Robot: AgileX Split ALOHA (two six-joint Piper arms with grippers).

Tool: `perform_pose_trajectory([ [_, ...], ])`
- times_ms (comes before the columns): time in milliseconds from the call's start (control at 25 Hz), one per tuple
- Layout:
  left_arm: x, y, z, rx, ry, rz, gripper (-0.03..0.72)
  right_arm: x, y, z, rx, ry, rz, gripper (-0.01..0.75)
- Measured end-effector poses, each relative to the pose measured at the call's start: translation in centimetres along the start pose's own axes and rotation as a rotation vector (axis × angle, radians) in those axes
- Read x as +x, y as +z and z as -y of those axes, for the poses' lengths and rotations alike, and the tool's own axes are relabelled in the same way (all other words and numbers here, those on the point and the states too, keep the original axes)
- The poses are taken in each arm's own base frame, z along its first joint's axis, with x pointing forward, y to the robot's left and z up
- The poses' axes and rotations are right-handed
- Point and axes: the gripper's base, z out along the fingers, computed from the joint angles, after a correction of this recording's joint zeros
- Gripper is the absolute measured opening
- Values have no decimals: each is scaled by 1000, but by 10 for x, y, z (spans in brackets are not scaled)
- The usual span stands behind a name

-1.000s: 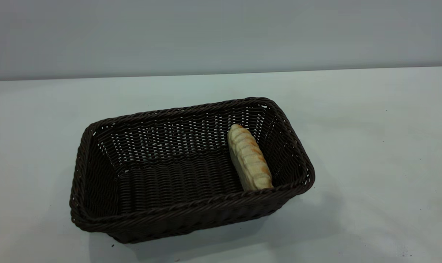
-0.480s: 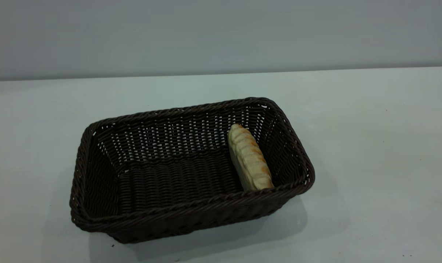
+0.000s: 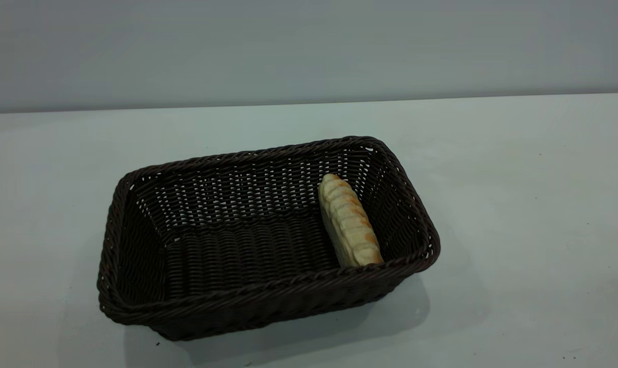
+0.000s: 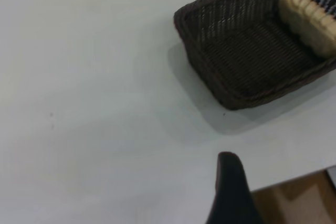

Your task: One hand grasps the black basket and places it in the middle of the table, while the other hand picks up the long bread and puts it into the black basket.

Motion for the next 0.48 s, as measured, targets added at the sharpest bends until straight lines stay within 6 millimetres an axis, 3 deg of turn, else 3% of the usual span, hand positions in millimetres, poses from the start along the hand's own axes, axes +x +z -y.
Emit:
perform_pose_trajectory([
  [480, 26, 33, -11, -90, -21, -110, 550, 20, -20, -6, 68, -39, 130, 351],
])
